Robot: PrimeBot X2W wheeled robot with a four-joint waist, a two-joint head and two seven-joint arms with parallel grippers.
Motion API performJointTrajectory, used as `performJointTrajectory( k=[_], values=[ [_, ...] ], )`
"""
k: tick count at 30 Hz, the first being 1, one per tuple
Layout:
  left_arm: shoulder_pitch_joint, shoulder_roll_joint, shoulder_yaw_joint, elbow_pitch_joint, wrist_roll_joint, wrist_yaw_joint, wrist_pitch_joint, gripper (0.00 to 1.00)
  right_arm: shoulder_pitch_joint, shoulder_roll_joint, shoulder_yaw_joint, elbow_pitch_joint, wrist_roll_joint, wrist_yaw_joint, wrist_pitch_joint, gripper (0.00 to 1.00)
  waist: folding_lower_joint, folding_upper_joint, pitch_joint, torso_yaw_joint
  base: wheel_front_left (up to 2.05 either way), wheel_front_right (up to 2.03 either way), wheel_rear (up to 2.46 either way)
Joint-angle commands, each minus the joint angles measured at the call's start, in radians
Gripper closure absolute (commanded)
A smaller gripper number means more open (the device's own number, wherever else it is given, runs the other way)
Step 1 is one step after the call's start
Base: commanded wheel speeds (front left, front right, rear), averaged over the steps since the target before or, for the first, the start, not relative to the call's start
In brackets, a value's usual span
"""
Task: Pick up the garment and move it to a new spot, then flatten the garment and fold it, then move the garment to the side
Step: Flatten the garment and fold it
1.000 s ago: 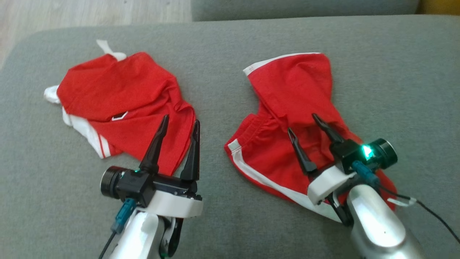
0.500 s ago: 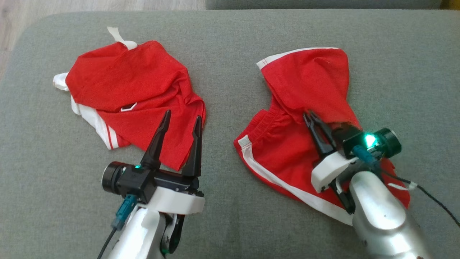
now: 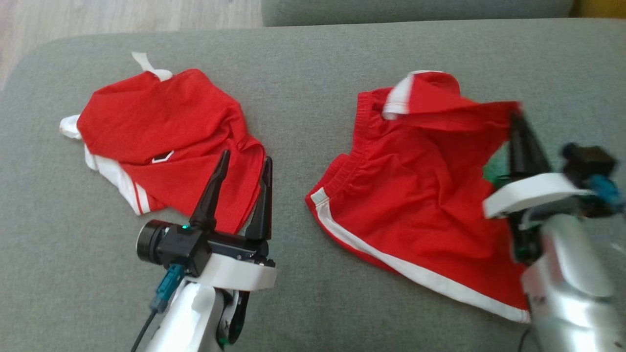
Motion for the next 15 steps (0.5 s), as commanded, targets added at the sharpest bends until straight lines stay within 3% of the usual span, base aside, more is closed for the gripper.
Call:
performJointTrajectory(
  k=[1, 6, 8, 10, 11, 15],
  values=[
    [-0.020, 0.000, 0.037, -0.031, 0.009, 0.005, -0.008, 0.00, -0.045, 0.011, -0.045, -0.018, 0.033, -0.001, 0.013, 1.00, 0.0001, 0.0000, -0.002, -0.006, 0.00, 0.00, 0.00],
    [-0.019, 0.000, 0.034, -0.031, 0.011, 0.003, -0.008, 0.00, -0.067, 0.011, -0.224, 0.045, 0.143, -0.001, 0.032, 1.00, 0.0001, 0.0000, 0.000, -0.010, 0.00, 0.00, 0.00],
    [-0.018, 0.000, 0.033, -0.031, 0.012, 0.002, -0.008, 0.00, -0.072, 0.011, -0.264, 0.067, 0.147, -0.001, 0.032, 1.00, 0.0001, 0.0000, 0.000, -0.010, 0.00, 0.00, 0.00],
    [-0.017, 0.000, 0.031, -0.029, 0.012, 0.000, -0.008, 0.00, -0.083, 0.011, -0.371, 0.120, 0.116, -0.001, 0.029, 1.00, 0.0001, 0.0000, 0.000, -0.009, 0.00, 0.00, 0.00],
    [-0.017, 0.000, 0.029, -0.028, 0.012, -0.001, -0.008, 0.00, -0.092, 0.011, -0.418, 0.152, 0.099, -0.001, 0.031, 0.00, 0.0001, 0.0000, -0.001, -0.008, 0.00, 0.00, 0.00],
    [-0.014, 0.000, 0.030, -0.024, 0.013, -0.004, -0.008, 0.00, -0.133, 0.011, -0.577, 0.235, 0.003, -0.001, 0.012, 0.00, 0.0001, 0.0000, -0.006, -0.005, 0.00, 0.00, 0.00]
  ],
)
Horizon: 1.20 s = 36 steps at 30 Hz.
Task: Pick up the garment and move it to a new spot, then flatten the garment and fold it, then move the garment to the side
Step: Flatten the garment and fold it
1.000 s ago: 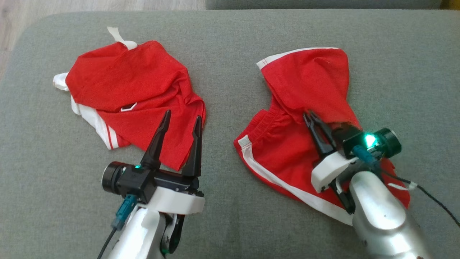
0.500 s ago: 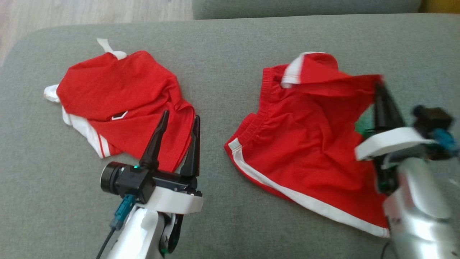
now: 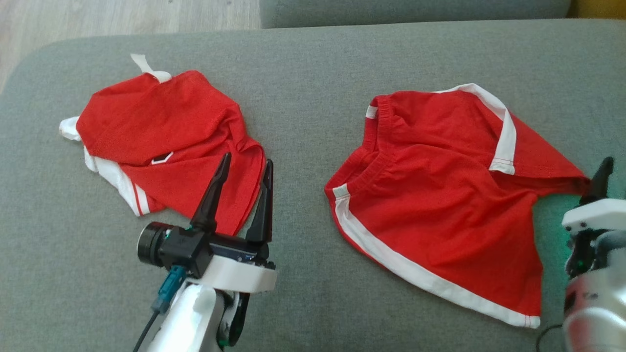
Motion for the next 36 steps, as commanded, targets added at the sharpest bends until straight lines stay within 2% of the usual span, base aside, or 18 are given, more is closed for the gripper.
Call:
performJointTrajectory(
  k=[1, 4, 6, 9, 14, 20, 26, 36],
  values=[
    [-0.016, 0.000, 0.032, -0.028, 0.006, -0.003, -0.008, 0.00, -0.060, -0.004, 0.005, -0.021, -0.026, -0.001, -0.017, 0.00, 0.0000, 0.0000, -0.003, 0.000, 0.00, 0.00, 0.00],
    [-0.012, 0.000, 0.034, -0.023, 0.008, -0.004, -0.008, 0.00, -0.084, -0.004, -0.022, -0.005, -0.080, -0.001, -0.031, 0.00, 0.0000, 0.0000, -0.015, -0.001, 0.00, 0.00, 0.00],
    [-0.008, 0.000, 0.036, -0.020, 0.011, -0.005, -0.008, 0.00, -0.088, -0.004, 0.022, -0.021, -0.104, -0.001, -0.037, 0.00, 0.0000, 0.0000, -0.024, -0.003, 0.00, 0.00, 0.00],
    [-0.002, 0.000, 0.041, -0.020, 0.013, -0.005, -0.008, 0.00, -0.060, -0.004, 0.134, -0.110, -0.096, -0.001, -0.038, 0.00, 0.0000, 0.0000, -0.035, -0.009, 0.00, 0.00, 0.00],
    [0.004, 0.000, 0.042, -0.023, 0.013, -0.005, -0.008, 0.00, 0.091, -0.004, 0.340, -0.318, -0.074, -0.001, -0.039, 0.00, 0.0000, 0.0000, -0.048, -0.014, 0.00, 0.00, 0.00],
    [0.010, 0.000, 0.044, -0.026, 0.011, -0.003, -0.008, 0.00, 0.267, -0.004, 0.489, -0.482, -0.044, -0.001, -0.039, 0.00, 0.0000, 0.0000, -0.054, -0.017, 0.00, 0.00, 0.00],
    [0.007, 0.000, 0.045, -0.038, 0.011, -0.001, -0.008, 0.00, 0.304, -0.004, 0.527, -0.521, -0.081, -0.001, -0.039, 0.00, 0.0000, 0.0000, -0.032, -0.016, 0.00, 0.00, 0.00],
    [-0.019, 0.000, 0.020, -0.037, -0.011, 0.001, -0.008, 0.00, 0.153, -0.004, 0.456, -0.389, -0.249, -0.001, 0.058, 0.00, 0.0000, 0.0000, 0.022, 0.034, 0.00, 0.00, 0.00]
  ],
)
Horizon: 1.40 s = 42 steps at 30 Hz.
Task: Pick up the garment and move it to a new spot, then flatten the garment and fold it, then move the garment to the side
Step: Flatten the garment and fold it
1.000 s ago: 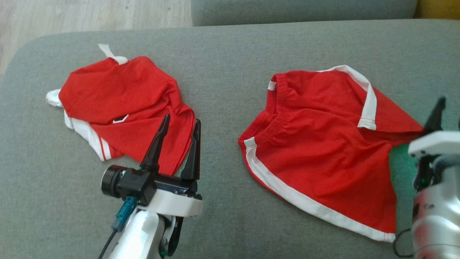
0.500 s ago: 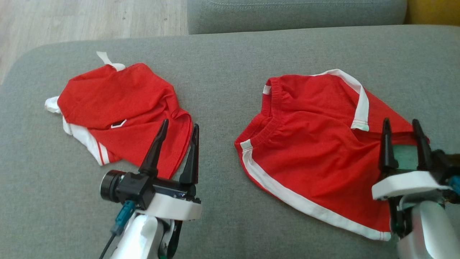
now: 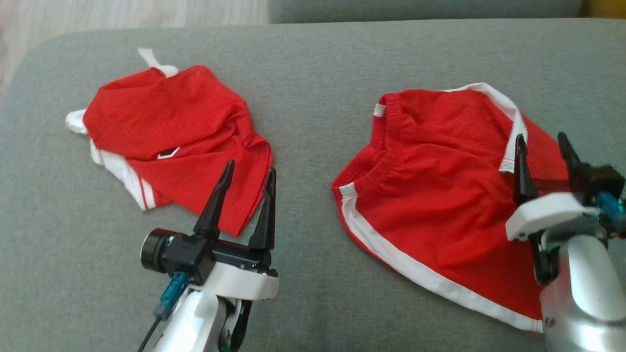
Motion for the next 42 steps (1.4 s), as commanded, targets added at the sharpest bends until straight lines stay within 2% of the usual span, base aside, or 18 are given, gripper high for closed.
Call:
performJointTrajectory(
  k=[1, 10, 11, 12, 17, 25, 36, 42],
  values=[
    [-0.043, 0.000, 0.025, -0.034, -0.010, 0.001, -0.008, 0.00, -0.037, -0.004, 0.014, -0.012, -0.025, -0.001, 0.011, 0.00, -0.0001, 0.0000, 0.012, 0.016, 0.00, 0.00, 0.00],
    [-0.055, 0.000, 0.015, -0.032, -0.020, 0.009, -0.008, 0.00, -0.122, -0.004, -0.101, 0.136, -0.182, -0.001, 0.091, 0.00, -0.0001, 0.0000, 0.027, 0.051, 0.00, 0.00, 0.00],
    [-0.056, 0.000, 0.015, -0.032, -0.021, 0.009, -0.008, 0.00, -0.128, -0.004, -0.111, 0.150, -0.186, -0.001, 0.089, 0.30, -0.0001, 0.0000, 0.027, 0.052, 0.00, 0.00, 0.00],
    [-0.055, 0.000, 0.016, -0.031, -0.021, 0.010, -0.008, 0.00, -0.135, -0.004, -0.120, 0.157, -0.192, -0.001, 0.081, 1.00, -0.0001, 0.0000, 0.027, 0.052, 0.00, 0.00, 0.00],
    [-0.050, 0.000, 0.021, -0.027, -0.021, 0.013, -0.008, 0.00, -0.158, -0.004, -0.168, 0.178, -0.225, -0.001, 0.061, 1.00, -0.0001, 0.0000, 0.017, 0.045, 0.00, 0.00, 0.00],
    [-0.064, 0.000, 0.006, -0.042, -0.025, 0.017, -0.008, 0.00, -0.243, -0.020, -0.266, 0.126, -0.318, -0.001, 0.096, 1.00, -0.0001, 0.0000, 0.041, 0.043, 0.00, 0.00, 0.00],
    [-0.105, 0.000, -0.002, -0.038, -0.021, 0.005, -0.008, 0.00, -0.468, -0.196, -0.261, 0.229, -0.348, -0.001, 0.152, 1.00, -0.0001, 0.0000, 0.122, 0.107, 0.00, 0.00, 0.00],
    [-0.126, 0.000, -0.018, -0.042, -0.032, 0.006, -0.008, 0.00, -0.601, -0.280, -0.248, 0.297, -0.396, -0.001, 0.132, 1.00, -0.0001, 0.0000, 0.154, 0.144, 0.00, 0.00, 0.00]
  ],
)
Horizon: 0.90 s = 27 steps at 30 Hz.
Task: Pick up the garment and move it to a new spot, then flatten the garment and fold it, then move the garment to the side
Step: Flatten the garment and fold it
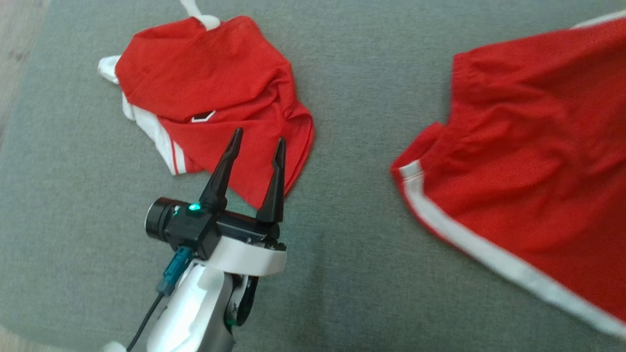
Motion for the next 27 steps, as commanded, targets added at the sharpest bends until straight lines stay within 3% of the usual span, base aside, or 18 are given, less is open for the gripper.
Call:
performJointTrajectory(
  k=[1, 5, 6, 7, 17, 21, 27],
  values=[
    [-0.031, 0.001, 0.021, -0.034, -0.006, -0.003, -0.008, 0.00, -0.060, -0.022, 0.016, -0.026, -0.016, -0.001, -0.024, 1.00, -0.0001, 0.0000, 0.013, 0.014, 0.00, 0.00, 0.00],
    [-0.037, 0.001, 0.017, -0.035, -0.008, 0.000, -0.008, 0.00, -0.108, -0.035, 0.010, 0.001, -0.051, -0.001, -0.043, 1.00, -0.0001, 0.0000, 0.018, 0.021, 0.00, 0.00, 0.00],
    [-0.039, 0.001, 0.016, -0.035, -0.009, 0.001, -0.008, 0.00, -0.121, -0.037, 0.009, 0.002, -0.065, -0.001, -0.060, 0.79, -0.0001, 0.0000, 0.020, 0.021, 0.00, 0.00, 0.00],
    [-0.041, 0.001, 0.016, -0.035, -0.009, 0.003, -0.008, 0.00, -0.131, -0.035, 0.007, 0.008, -0.074, -0.001, -0.076, 0.00, -0.0001, 0.0000, 0.020, 0.020, 0.00, 0.00, 0.00],
    [-0.030, 0.001, 0.038, -0.026, 0.004, 0.007, -0.008, 0.00, -0.086, 0.049, -0.040, 0.073, -0.071, -0.001, -0.209, 0.00, -0.0001, 0.0000, -0.048, -0.067, 0.00, 0.00, 0.00],
    [-0.011, 0.001, 0.066, -0.021, 0.018, 0.004, -0.008, 0.00, -0.013, 0.116, -0.015, 0.014, 0.001, -0.001, -0.231, 0.00, -0.0001, 0.0000, -0.095, -0.133, 0.00, 0.00, 0.00],
    [0.015, 0.001, 0.100, -0.015, 0.030, -0.007, -0.008, 0.00, 0.197, 0.210, 0.139, -0.199, 0.195, -0.001, -0.232, 0.00, -0.0001, 0.0000, -0.159, -0.220, 0.00, 0.00, 0.00]
  ],
)
